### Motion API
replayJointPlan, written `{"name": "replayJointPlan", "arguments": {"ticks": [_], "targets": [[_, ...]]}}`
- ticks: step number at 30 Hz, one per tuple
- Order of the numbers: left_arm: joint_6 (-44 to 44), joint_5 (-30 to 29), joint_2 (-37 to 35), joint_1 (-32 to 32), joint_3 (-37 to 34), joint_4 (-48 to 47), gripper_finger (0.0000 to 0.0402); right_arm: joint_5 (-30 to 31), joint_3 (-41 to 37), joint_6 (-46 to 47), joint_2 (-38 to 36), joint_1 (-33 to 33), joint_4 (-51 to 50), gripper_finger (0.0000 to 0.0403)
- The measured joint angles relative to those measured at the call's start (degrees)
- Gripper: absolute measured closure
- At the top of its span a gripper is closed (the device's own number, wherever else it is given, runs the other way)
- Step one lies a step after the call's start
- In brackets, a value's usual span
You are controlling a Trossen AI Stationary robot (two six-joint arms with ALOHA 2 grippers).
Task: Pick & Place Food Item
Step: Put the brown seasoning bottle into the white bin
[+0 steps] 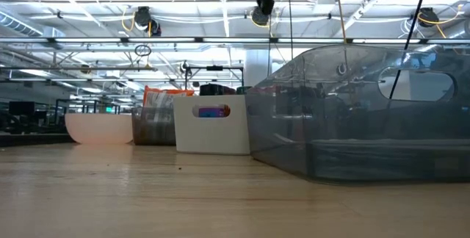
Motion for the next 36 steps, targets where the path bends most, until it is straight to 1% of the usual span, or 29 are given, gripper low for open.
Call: {"name": "replayJointPlan", "arguments": {"ticks": [4, 6, 8, 11, 12, 13, 16, 18, 20, 23, 25, 28, 32, 36], "targets": [[-1.2, 0.0, -2.9, 0.6, -1.1, 1.3, 0.0124, 6.5, 7.3, -14.3, 0.4, 3.0, -15.2, 0.0234], [-1.3, 0.4, -4.1, 0.6, -3.2, 3.9, 0.0124, 9.0, 9.9, -18.3, 1.5, 4.4, -19.9, 0.0234], [-1.6, 1.1, -5.7, 0.6, -6.4, 5.7, 0.0124, 10.0, 11.0, -20.6, 2.2, 5.6, -23.0, 0.0234], [-2.0, 2.7, -8.1, 0.6, -13.1, 11.9, 0.0124, 13.4, 11.7, -23.0, 3.4, 7.5, -24.1, 0.0234], [-2.5, 3.5, -8.9, 0.6, -15.7, 14.1, 0.0124, 14.5, 11.6, -23.8, 3.5, 8.0, -26.0, 0.0234], [-3.0, 4.4, -9.9, 0.6, -18.4, 16.7, 0.0124, 15.5, 11.5, -24.7, 3.7, 8.5, -27.5, 0.0234], [-4.6, 7.2, -12.8, 1.1, -27.1, 25.6, 0.0124, 18.5, 11.6, -27.1, 5.5, 10.1, -27.9, 0.0234], [-6.4, 9.5, -14.7, 1.4, -33.0, 32.8, 0.0124, 19.1, 11.5, -27.7, 6.2, 10.8, -30.4, 0.0234], [-8.3, 10.6, -16.6, 1.9, -38.7, 39.1, 0.0124, 19.8, 11.6, -28.9, 7.6, 11.5, -30.3, 0.0234], [-11.4, 12.3, -18.6, 2.3, -45.8, 49.1, 0.0124, 20.1, 11.5, -30.2, 9.4, 12.5, -33.2, 0.0234], [-13.2, 12.5, -19.9, 2.6, -49.8, 53.4, 0.0124, 21.3, 11.5, -31.0, 11.2, 13.5, -32.4, 0.0234], [-15.3, 12.6, -21.1, 2.7, -54.3, 59.1, 0.0124, 23.1, 11.5, -33.7, 12.5, 14.9, -33.9, 0.0234], [-17.0, 12.5, -22.4, 2.8, -58.4, 62.9, 0.0124, 27.0, 11.6, -38.4, 14.2, 16.3, -35.6, 0.0234], [-17.8, 12.4, -22.9, 2.8, -59.6, 63.0, 0.0124, 28.9, 11.5, -42.2, 16.0, 17.1, -37.3, 0.0234]]}}
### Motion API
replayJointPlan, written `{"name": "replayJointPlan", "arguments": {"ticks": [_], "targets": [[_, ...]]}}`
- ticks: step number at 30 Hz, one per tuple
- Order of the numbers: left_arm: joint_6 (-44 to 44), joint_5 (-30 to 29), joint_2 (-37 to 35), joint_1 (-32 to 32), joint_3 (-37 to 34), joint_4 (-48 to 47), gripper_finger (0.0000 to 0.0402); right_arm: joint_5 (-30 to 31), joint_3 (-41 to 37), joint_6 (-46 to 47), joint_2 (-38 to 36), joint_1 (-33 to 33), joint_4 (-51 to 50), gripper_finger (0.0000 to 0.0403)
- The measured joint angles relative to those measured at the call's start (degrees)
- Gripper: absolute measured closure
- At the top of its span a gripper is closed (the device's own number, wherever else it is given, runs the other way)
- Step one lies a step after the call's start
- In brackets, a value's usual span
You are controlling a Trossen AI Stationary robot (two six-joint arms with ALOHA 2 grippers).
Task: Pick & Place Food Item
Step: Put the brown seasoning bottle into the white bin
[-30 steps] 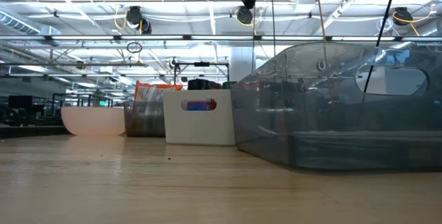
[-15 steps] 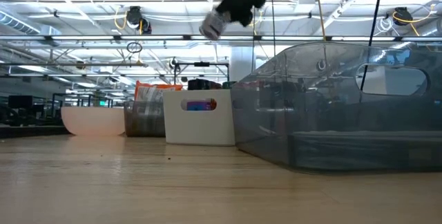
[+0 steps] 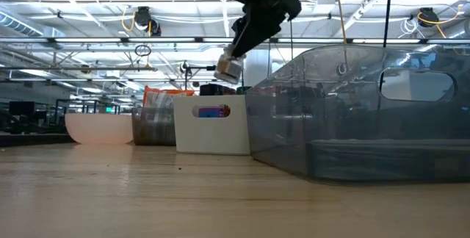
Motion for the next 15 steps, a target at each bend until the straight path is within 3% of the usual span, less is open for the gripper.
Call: {"name": "replayJointPlan", "arguments": {"ticks": [15], "targets": [[-0.5, 0.0, 0.0, 0.3, -0.1, -0.1, 0.0124, -0.2, 0.0, -7.7, 4.8, 0.6, -0.9, 0.0234]]}}
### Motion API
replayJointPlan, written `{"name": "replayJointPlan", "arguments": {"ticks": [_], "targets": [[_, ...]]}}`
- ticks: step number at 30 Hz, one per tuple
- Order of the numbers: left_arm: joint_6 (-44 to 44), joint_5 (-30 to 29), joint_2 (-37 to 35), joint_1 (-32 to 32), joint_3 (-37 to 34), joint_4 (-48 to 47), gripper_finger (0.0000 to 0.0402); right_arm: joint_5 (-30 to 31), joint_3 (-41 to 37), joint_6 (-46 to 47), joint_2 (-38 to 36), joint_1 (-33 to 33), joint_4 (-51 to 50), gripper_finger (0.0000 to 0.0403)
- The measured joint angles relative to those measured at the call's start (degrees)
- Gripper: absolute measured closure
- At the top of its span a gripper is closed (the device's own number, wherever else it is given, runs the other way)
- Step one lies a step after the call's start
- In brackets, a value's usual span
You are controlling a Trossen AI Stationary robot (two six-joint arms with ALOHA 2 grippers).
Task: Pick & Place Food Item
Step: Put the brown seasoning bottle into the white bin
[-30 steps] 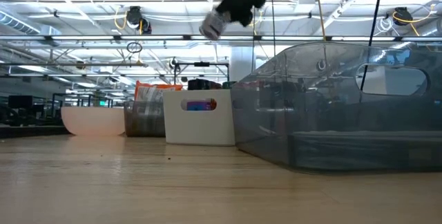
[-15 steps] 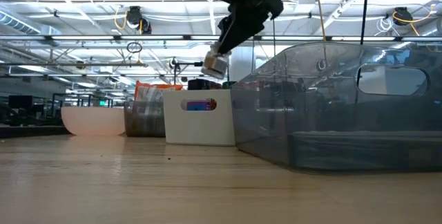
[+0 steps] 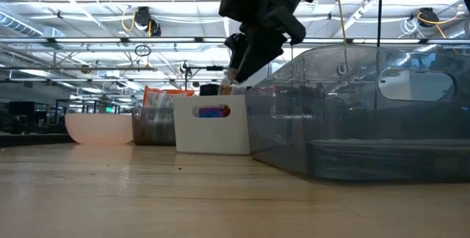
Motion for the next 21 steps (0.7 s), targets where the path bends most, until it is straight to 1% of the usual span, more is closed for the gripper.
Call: {"name": "replayJointPlan", "arguments": {"ticks": [11, 13, 16, 21], "targets": [[0.0, 0.0, 0.2, 0.0, 0.0, -0.2, 0.0124, -0.2, 0.0, -1.9, 0.1, 0.0, -0.7, 0.0234], [0.0, 0.0, 0.2, 0.0, 0.0, -0.2, 0.0124, -0.2, 0.1, -1.9, 1.7, 0.1, -0.2, 0.0234], [-0.3, 0.1, 0.2, 0.0, 0.0, -0.2, 0.0124, -0.2, 0.0, -2.1, 3.8, 0.4, -2.8, 0.0234], [-1.1, 0.5, 0.2, -0.1, 0.0, -0.6, 0.0124, 0.1, 0.0, -3.1, 6.3, 0.8, -3.5, 0.0234]]}}
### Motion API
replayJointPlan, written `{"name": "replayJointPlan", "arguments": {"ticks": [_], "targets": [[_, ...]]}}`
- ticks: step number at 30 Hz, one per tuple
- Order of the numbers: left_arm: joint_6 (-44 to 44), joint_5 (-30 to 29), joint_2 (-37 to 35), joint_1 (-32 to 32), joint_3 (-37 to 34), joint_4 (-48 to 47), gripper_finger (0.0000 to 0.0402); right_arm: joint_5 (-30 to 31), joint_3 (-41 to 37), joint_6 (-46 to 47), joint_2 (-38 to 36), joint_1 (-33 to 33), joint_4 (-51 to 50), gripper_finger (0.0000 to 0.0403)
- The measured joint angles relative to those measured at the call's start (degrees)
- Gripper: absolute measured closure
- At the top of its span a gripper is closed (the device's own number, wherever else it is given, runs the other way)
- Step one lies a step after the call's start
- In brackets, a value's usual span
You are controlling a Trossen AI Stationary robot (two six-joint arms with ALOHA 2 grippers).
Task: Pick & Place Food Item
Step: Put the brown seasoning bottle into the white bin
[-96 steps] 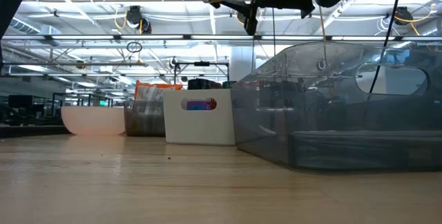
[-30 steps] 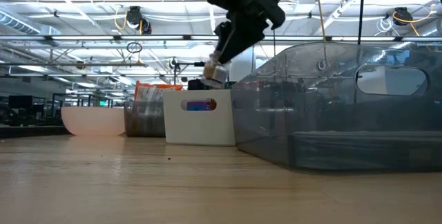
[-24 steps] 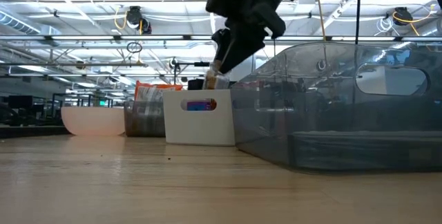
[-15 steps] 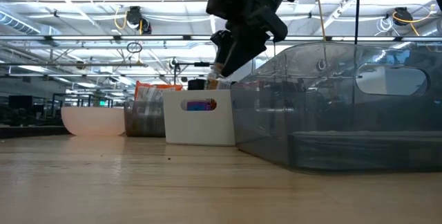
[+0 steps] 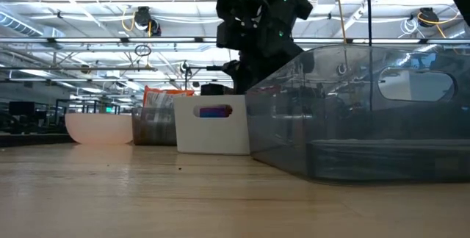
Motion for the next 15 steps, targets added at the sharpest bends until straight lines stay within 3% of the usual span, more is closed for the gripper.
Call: {"name": "replayJointPlan", "arguments": {"ticks": [15], "targets": [[-0.5, 1.6, 0.0, -0.1, 0.0, -1.3, 0.0124, 0.0, 0.0, -0.5, 0.6, 0.0, 0.3, 0.0234]]}}
